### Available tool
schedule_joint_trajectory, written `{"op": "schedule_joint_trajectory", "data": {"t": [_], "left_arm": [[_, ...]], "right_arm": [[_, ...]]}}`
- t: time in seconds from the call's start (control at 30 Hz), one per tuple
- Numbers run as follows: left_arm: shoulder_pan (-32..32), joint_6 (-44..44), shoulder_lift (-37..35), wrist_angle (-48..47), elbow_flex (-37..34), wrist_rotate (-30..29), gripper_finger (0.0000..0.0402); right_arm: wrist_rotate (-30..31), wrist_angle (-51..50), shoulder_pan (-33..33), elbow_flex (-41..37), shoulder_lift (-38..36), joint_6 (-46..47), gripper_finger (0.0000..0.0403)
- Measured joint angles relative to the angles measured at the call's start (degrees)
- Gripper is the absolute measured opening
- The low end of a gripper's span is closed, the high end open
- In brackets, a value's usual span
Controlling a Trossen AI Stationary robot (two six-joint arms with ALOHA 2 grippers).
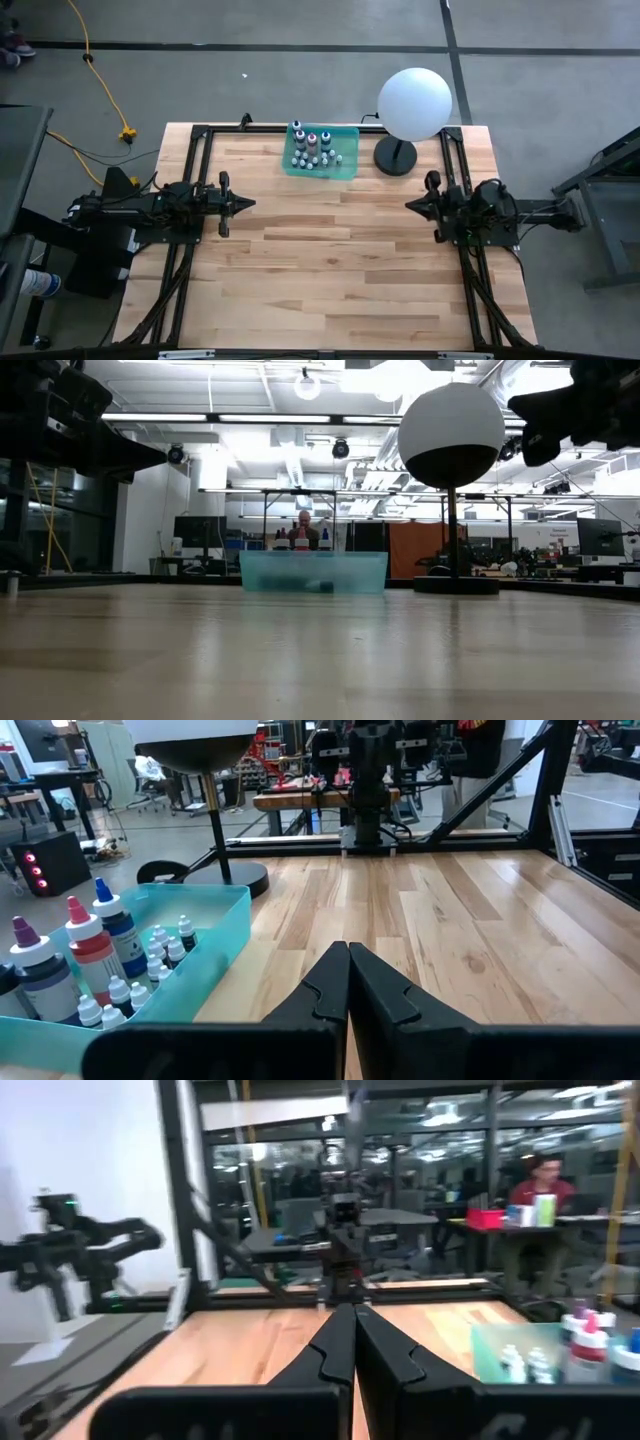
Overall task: Pick & Place food coloring
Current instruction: Return to Home Position
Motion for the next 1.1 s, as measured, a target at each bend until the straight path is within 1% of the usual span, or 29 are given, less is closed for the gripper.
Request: {"op": "schedule_joint_trajectory", "data": {"t": [0.1, 0.17, 0.3, 0.43, 0.87, 0.97, 1.1], "left_arm": [[0.0, 0.0, 0.0, 0.0, 0.0, 0.0, 0.0000], [0.0, 0.0, 0.0, 0.0, 0.0, 0.0, 0.0000], [0.0, 0.0, 0.0, 0.0, 0.0, 0.0, 0.0000], [0.0, 0.0, 0.0, 0.0, 0.0, 0.0, 0.0000], [0.0, 0.0, 0.0, 0.0, 0.0, 0.1, 0.0000], [0.0, 0.0, 0.0, 0.0, 0.0, 0.1, 0.0000], [0.0, 0.0, 0.0, 0.0, 0.0, 0.1, 0.0000]], "right_arm": [[2.0, 1.9, 0.0, -1.4, 0.0, -1.0, 0.0000], [1.9, 3.5, 0.0, -2.7, 0.0, -1.2, 0.0000], [1.8, 3.0, 0.0, -2.7, 0.0, -1.2, 0.0000], [2.9, 0.1, 0.0, -2.7, 0.0, -1.9, 0.0000], [1.9, -8.8, 0.0, -2.7, 0.0, -5.8, 0.0000], [1.6, -9.0, 0.0, -2.7, 0.2, -7.8, 0.0000], [2.9, -9.3, -0.1, -2.7, 0.1, -11.3, 0.0000]]}}
